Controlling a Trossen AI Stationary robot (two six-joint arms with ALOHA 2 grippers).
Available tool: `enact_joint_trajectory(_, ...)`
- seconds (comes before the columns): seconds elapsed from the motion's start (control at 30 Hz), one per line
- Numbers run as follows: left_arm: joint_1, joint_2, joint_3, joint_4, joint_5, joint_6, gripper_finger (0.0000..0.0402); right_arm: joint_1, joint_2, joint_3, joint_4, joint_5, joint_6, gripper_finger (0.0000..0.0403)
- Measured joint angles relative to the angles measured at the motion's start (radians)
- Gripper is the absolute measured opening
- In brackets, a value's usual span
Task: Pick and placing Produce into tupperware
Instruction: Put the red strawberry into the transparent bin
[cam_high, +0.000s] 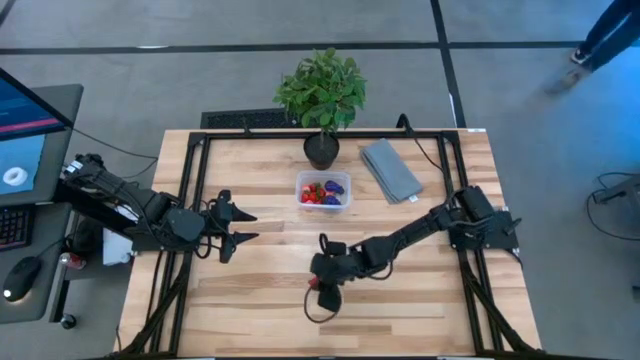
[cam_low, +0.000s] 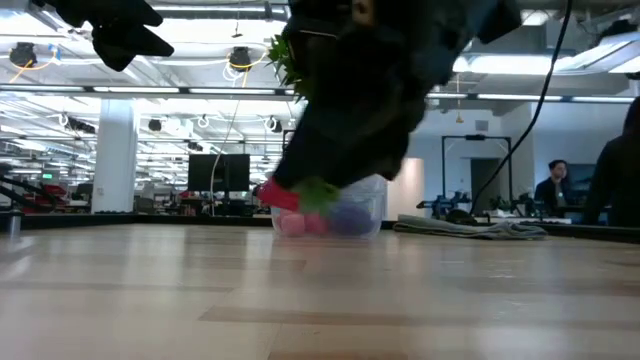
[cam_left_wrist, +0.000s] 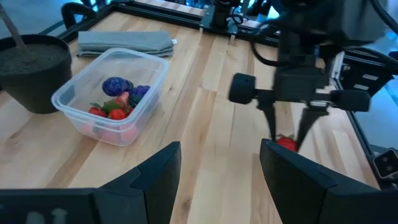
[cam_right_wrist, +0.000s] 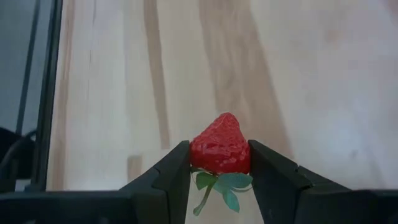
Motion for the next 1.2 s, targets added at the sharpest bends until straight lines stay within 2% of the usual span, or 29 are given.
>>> enact_joint_trajectory(0.2, -0.002, 0.000, 0.000, -0.021, 0.011, -0.022, 0.0210, -0.059, 0.000, 0.000, 0.073, 0.000, -0.056, 0.0173)
enact_joint_trajectory(0.5, -0.038, 0.000, 0.000, -0.096, 0.005, -0.100, 0.0210, -0.157, 0.000, 0.000, 0.282, -0.006, -0.149, 0.0173)
enact_joint_trajectory(0.7, -0.075, -0.012, 0.000, -0.145, -0.025, -0.162, 0.0210, -0.222, -0.019, 0.000, 0.368, -0.050, -0.187, 0.0173)
enact_joint_trajectory(1.03, -0.180, -0.084, 0.000, -0.255, -0.155, -0.280, 0.0210, -0.314, -0.158, -0.001, 0.323, -0.053, -0.305, 0.0174)
enact_joint_trajectory(1.2, -0.227, -0.101, 0.000, -0.281, -0.218, -0.318, 0.0210, -0.354, -0.243, 0.000, 0.226, -0.052, -0.345, 0.0172)
